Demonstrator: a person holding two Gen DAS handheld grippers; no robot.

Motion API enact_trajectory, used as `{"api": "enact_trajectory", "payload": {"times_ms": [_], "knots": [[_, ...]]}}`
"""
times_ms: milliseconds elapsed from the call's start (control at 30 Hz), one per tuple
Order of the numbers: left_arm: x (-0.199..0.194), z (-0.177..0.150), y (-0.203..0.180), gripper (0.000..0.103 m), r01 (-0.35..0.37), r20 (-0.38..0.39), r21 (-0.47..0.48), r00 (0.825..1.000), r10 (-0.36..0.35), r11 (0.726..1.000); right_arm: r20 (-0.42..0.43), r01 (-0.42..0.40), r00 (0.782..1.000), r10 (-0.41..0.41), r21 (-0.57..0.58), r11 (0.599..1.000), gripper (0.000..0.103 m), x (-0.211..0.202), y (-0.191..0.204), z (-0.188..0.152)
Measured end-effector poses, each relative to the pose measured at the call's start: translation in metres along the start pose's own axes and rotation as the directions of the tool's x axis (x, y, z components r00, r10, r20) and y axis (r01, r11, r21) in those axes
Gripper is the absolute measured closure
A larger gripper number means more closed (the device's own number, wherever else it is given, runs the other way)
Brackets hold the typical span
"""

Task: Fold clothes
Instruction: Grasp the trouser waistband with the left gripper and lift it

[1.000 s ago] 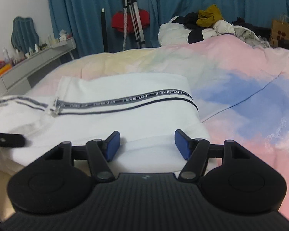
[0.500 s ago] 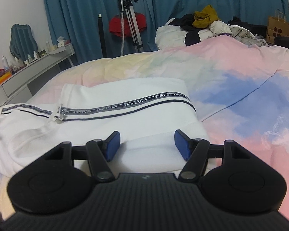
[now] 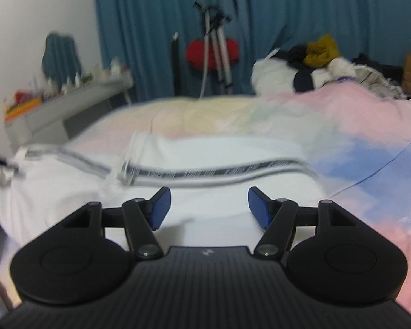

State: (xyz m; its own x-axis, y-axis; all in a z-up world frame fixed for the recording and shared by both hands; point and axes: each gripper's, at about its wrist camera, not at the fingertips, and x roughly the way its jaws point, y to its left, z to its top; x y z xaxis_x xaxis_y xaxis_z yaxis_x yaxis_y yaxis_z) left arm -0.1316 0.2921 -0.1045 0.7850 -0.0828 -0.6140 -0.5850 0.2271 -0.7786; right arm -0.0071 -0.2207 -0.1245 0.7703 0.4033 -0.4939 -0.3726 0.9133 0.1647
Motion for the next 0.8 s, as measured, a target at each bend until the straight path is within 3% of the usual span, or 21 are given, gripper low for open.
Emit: {"api": "enact_trajectory", "payload": {"times_ms": [67, 167, 233, 300, 467, 533, 633, 800], "knots": [[0.004, 0.0, -0.009, 0.022, -0.009, 0.023, 0.043, 1.0, 0.008, 0.999, -0.037, 0.008, 0.999, -0.009, -0.016, 1.0, 0.038, 0.011, 0.004, -0.007], [0.01, 0.0, -0.021, 0.024, -0.033, 0.051, 0.095, 0.998, 0.029, 0.995, -0.012, 0.002, 1.0, -0.002, -0.021, 1.0, 0.038, 0.008, 0.007, -0.003], [0.015, 0.0, -0.024, 0.034, -0.052, 0.066, 0.098, 0.997, 0.046, 0.994, 0.024, -0.016, 1.0, 0.016, -0.009, 1.0, 0.039, 0.0, 0.007, 0.001], [0.018, -0.001, -0.026, 0.044, -0.067, 0.082, 0.102, 0.995, 0.059, 0.993, -0.004, -0.001, 1.0, 0.001, -0.009, 1.0, 0.039, 0.003, 0.006, -0.001], [0.014, -0.008, -0.041, 0.071, -0.095, 0.135, 0.216, 0.989, 0.066, 0.972, -0.049, 0.017, 0.999, -0.018, -0.012, 1.0, 0.04, 0.009, 0.005, -0.007], [0.009, -0.015, -0.054, 0.082, -0.119, 0.172, 0.298, 0.983, 0.069, 0.947, -0.05, 0.017, 0.999, -0.018, -0.009, 1.0, 0.04, 0.008, 0.005, -0.007], [0.0, -0.034, -0.08, 0.085, -0.165, 0.242, 0.43, 0.968, 0.063, 0.887, -0.045, 0.015, 0.999, -0.014, 0.015, 1.0, 0.04, 0.002, 0.002, -0.008], [-0.02, -0.086, -0.137, 0.087, -0.185, 0.332, 0.59, 0.943, -0.027, 0.786, -0.004, 0.026, 1.0, -0.026, 0.09, 0.996, 0.04, -0.021, -0.01, -0.002]]}}
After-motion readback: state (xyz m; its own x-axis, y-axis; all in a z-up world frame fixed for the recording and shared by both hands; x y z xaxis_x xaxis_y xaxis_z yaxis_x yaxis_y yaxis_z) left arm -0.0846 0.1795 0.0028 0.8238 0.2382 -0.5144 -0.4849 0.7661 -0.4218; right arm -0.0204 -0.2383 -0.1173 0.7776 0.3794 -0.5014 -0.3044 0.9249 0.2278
